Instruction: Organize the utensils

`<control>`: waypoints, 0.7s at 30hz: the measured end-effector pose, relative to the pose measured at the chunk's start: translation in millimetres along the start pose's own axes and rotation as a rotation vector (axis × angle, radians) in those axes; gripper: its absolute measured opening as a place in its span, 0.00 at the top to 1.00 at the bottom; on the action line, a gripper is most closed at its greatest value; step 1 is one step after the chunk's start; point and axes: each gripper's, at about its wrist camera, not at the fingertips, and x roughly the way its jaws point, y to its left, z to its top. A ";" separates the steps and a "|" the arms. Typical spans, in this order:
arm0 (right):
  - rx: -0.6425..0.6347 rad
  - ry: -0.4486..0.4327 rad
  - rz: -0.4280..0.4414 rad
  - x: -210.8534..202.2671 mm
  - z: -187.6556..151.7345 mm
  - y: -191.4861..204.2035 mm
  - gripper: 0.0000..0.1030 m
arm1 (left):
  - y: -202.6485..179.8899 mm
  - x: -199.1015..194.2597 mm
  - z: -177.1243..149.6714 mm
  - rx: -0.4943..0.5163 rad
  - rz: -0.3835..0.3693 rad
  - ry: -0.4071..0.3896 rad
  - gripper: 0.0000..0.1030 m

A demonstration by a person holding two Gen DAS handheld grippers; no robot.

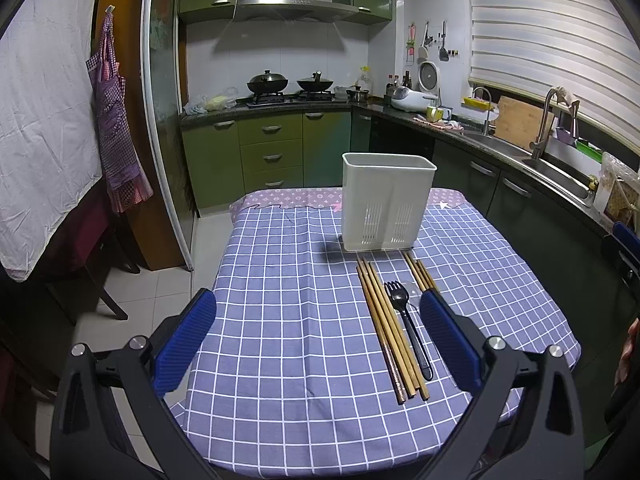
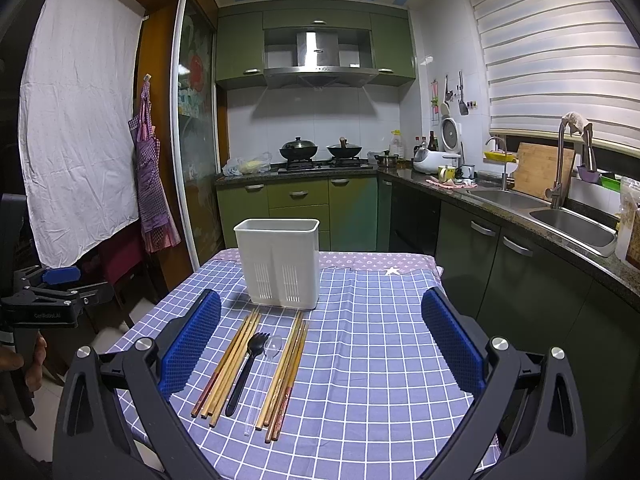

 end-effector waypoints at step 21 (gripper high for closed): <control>-0.022 0.076 -0.024 28.8 -6.0 -6.8 0.04 | -5.2 26.6 6.9 0.025 0.006 0.058 0.06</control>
